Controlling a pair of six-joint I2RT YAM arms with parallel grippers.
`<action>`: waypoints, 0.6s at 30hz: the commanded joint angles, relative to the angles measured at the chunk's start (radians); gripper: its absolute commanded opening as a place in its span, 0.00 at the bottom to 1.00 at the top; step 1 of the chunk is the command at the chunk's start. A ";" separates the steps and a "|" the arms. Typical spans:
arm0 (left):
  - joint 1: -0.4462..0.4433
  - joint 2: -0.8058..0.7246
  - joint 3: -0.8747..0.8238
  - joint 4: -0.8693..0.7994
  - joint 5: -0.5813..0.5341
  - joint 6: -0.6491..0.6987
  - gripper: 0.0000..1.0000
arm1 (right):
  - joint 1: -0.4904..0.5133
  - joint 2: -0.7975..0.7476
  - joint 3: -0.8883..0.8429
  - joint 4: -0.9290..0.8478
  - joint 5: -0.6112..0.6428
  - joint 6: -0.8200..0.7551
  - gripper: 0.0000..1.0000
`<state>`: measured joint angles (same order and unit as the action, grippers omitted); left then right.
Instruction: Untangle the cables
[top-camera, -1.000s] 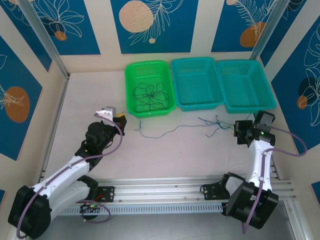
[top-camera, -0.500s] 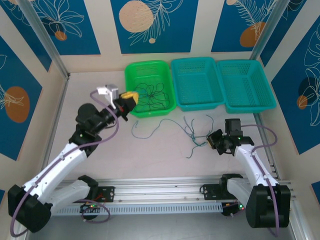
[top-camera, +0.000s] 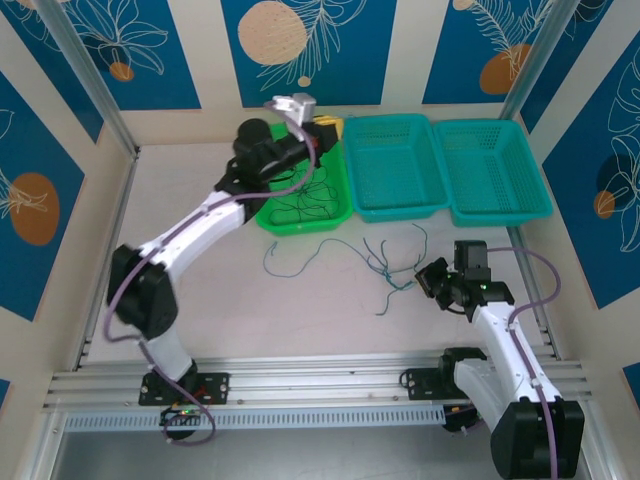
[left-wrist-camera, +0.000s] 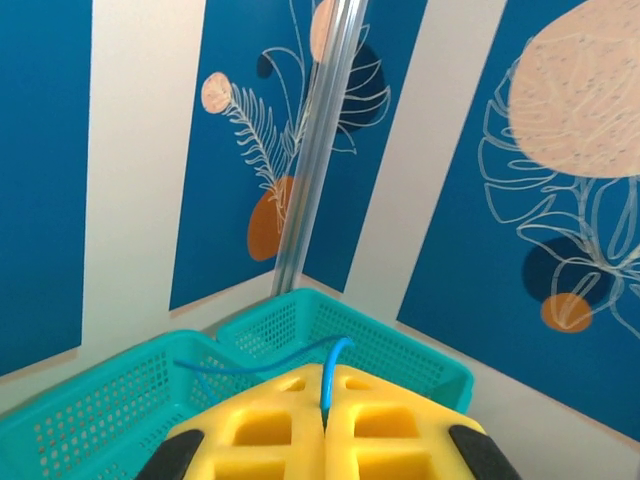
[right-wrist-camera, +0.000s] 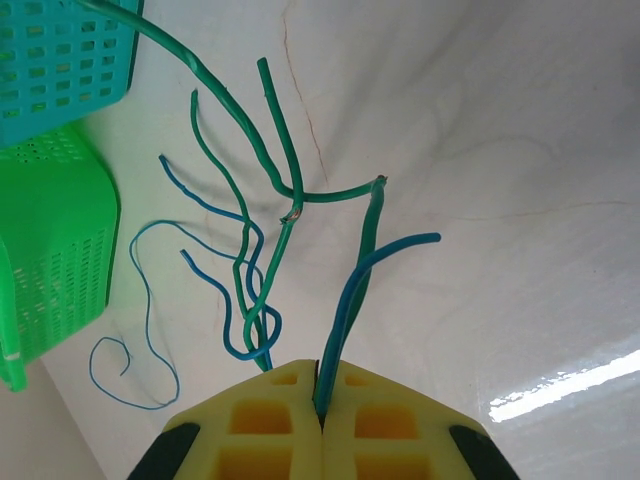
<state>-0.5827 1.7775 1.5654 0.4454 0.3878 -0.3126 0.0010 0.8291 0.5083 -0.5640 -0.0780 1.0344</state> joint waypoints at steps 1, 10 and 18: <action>-0.028 0.159 0.140 -0.002 0.018 0.027 0.00 | 0.009 -0.023 0.021 -0.049 -0.011 -0.017 0.00; -0.077 0.424 0.364 -0.179 -0.079 0.133 0.64 | 0.005 -0.074 0.047 -0.097 0.008 -0.038 0.00; -0.078 0.151 0.008 -0.018 -0.086 0.163 0.83 | 0.000 -0.068 0.084 -0.101 -0.003 -0.108 0.00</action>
<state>-0.6579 2.0949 1.6768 0.3187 0.3088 -0.1905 0.0010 0.7628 0.5404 -0.6453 -0.0746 0.9855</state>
